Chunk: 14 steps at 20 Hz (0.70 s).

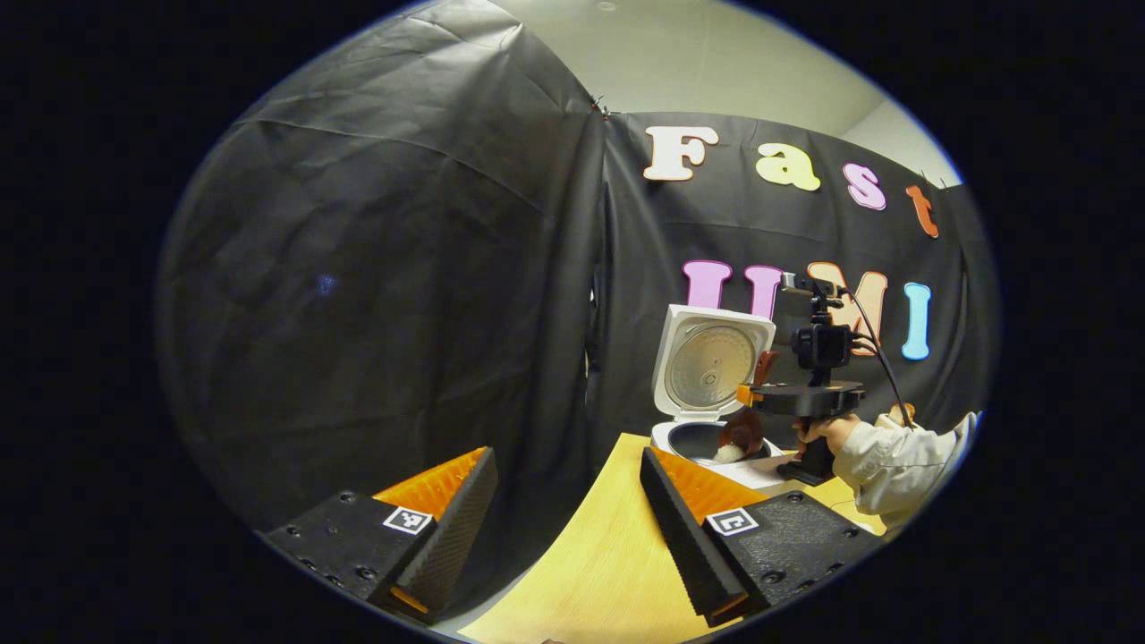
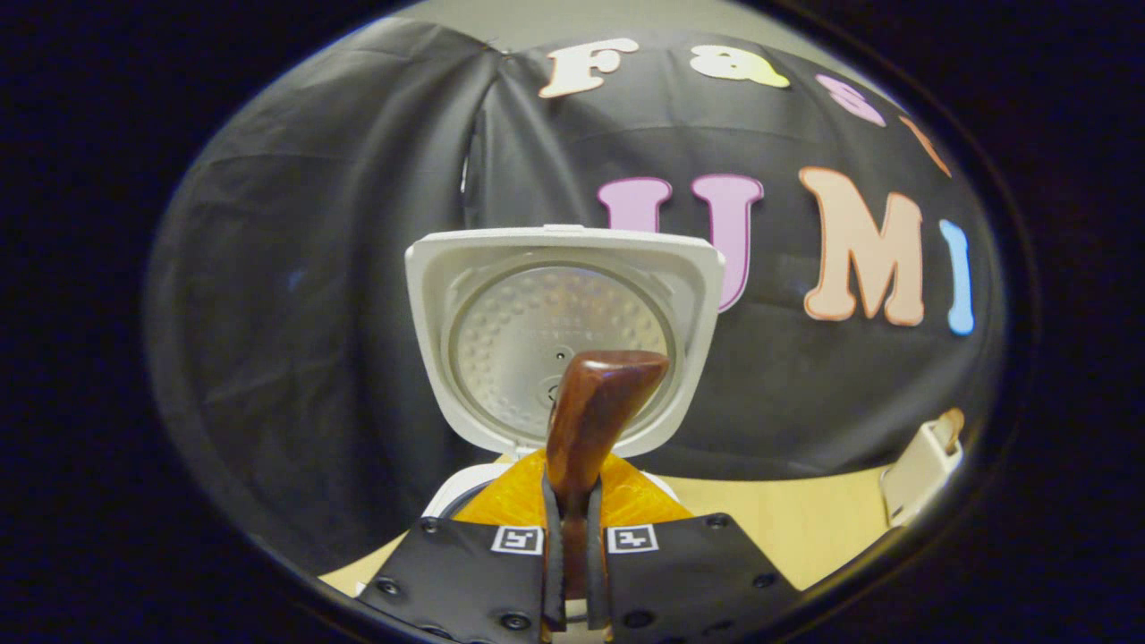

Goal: Close the left gripper, press the button to open the rice cooker; take a wooden spoon from the chopstick holder with the right hand, scoop a spoonful of rice and pour it into the rice cooker, then put the wooden spoon back into the chopstick holder.

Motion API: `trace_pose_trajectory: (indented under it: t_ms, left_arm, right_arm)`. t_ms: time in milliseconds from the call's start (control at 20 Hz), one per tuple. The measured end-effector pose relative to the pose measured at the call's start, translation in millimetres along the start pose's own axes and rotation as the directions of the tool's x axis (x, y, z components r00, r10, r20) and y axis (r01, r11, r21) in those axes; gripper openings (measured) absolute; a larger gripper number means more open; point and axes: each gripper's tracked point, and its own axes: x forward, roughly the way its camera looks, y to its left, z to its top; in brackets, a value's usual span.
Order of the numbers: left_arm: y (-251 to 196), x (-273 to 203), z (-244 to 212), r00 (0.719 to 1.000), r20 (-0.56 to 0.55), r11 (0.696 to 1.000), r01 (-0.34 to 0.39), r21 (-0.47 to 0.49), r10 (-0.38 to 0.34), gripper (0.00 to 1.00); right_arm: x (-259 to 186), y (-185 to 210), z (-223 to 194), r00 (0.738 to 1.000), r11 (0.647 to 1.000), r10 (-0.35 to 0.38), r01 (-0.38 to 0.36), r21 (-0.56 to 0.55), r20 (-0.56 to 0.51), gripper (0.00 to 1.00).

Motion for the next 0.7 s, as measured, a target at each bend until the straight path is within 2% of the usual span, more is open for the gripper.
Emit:
trace_pose_trajectory:
  t_ms: [250, 550, 600, 700]
  left_arm:
    - [-1, -1, 1, 1.000, 0.008, 1.000, 0.004, 0.000, -0.004, 0.95]
    - [-4, -3, 4, 1.000, 0.019, 1.000, 0.016, -0.003, -0.016, 0.92]
    - [-5, -2, 6, 1.000, 0.024, 1.000, 0.019, 0.004, -0.019, 0.92]
    - [-8, -2, 13, 0.999, 0.037, 0.999, 0.030, 0.011, -0.031, 0.92]
  right_arm:
    - [-14, 18, 19, 0.997, 0.982, 0.007, 0.008, -0.189, 0.079, 0.10]
    - [-30, 35, 36, 0.983, 0.908, 0.030, 0.049, -0.415, 0.182, 0.10]
    - [-31, 35, 35, 0.983, 0.905, 0.032, 0.050, -0.423, 0.183, 0.10]
    - [-29, 31, 33, 0.988, 0.932, 0.037, 0.020, -0.362, 0.150, 0.13]
